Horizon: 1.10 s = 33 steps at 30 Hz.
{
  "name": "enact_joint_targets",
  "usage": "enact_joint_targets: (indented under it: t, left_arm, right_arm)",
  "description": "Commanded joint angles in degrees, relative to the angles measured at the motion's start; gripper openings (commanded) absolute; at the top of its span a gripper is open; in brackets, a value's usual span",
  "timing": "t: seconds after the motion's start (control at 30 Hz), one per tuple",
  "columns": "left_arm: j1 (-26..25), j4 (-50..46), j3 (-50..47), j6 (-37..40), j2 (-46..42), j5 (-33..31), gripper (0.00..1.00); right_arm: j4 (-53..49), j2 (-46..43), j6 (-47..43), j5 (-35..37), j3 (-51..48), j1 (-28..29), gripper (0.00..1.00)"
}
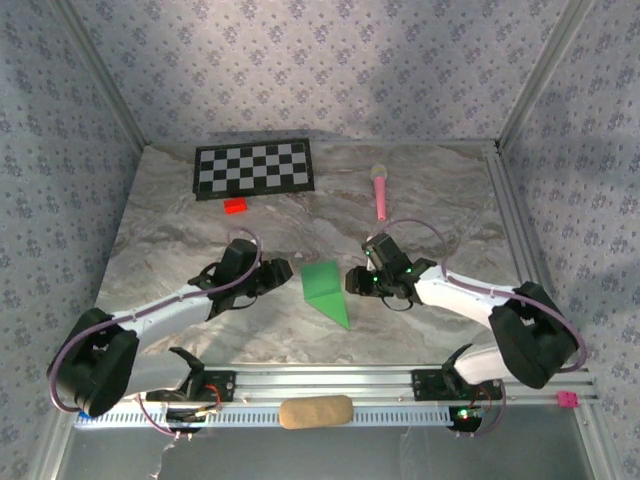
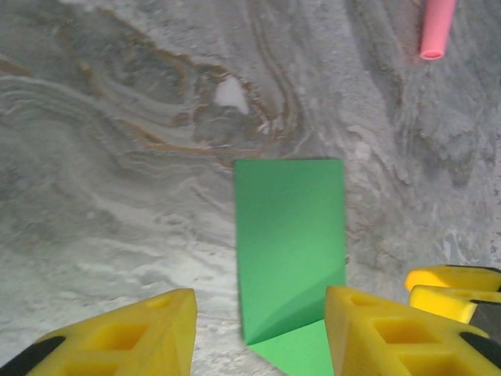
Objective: Fold a paper plane with a square sheet of paper (pick it up from the middle)
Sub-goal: Fourth fold the wing at the center of the table.
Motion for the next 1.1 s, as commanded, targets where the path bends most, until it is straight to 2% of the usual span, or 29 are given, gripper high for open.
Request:
enact_joint_targets:
  t: [0.0,0.63,1.07]
  left_arm:
    - [1.0,-0.6,0.0,-0.3,-0.1,3.8,0.49]
    - [1.3,4.2,0.4,-2.0,5.4,8.5,0.52]
    - [1.2,4.9,1.1,-2.0,6.7,9.4,0.51]
  right_arm:
    - [0.4,2.3,0.1,-0.2,2.3,0.4,0.40]
    - [6.9,8.7,-0.8,-11.2,2.7,0.8,0.36]
    - [6.1,8.4,-2.3,-12.1,3.2,1.6,0.12]
